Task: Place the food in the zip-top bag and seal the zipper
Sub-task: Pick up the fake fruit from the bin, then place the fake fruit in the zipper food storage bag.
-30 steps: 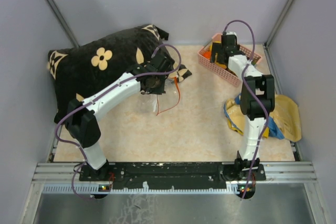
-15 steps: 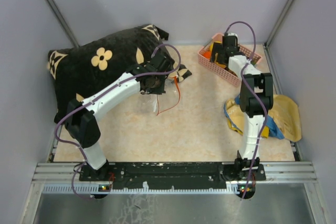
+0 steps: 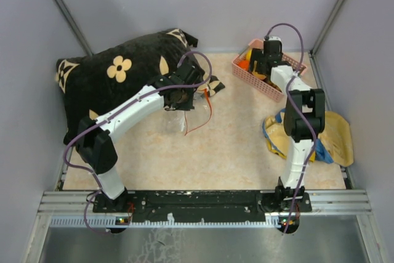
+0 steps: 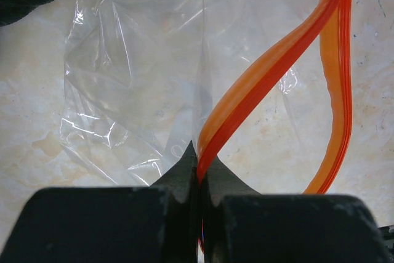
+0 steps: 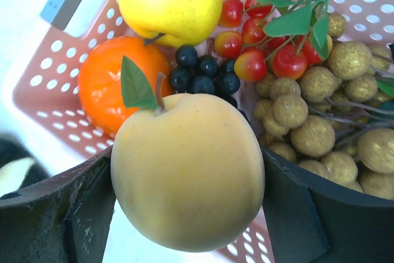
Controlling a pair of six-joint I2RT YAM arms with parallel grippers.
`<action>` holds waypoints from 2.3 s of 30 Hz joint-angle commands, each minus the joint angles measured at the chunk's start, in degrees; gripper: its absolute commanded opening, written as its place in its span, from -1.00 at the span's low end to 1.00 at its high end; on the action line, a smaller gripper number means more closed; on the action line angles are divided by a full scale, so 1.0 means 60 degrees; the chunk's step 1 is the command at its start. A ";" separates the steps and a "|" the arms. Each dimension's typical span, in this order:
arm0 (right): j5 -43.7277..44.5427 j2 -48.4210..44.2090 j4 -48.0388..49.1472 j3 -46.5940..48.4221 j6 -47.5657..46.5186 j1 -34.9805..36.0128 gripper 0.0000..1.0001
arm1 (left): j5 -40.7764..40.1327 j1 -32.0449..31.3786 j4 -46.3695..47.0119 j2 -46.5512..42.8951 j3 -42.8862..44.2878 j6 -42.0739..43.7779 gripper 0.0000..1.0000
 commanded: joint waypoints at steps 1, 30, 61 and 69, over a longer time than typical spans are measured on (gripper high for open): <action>-0.0239 -0.1550 0.0312 -0.0327 -0.0253 -0.0086 0.24 | 0.0127 0.0042 0.0208 -0.0320 0.0204 0.0021 -1.00; -0.4211 -0.7553 -0.0088 -0.4956 0.1961 0.2203 0.12 | 0.0440 0.0057 0.0652 -0.0262 0.0390 0.0325 -1.00; -0.4403 -0.6763 0.2628 -0.6908 0.4001 0.4163 0.29 | 0.1672 0.0071 0.1826 -0.0921 -0.0064 -0.0285 -1.00; -0.3933 -0.6687 0.2162 -0.6548 0.3542 0.4163 0.49 | 0.2719 0.0071 0.2412 -0.1000 -0.0347 -0.0282 -1.00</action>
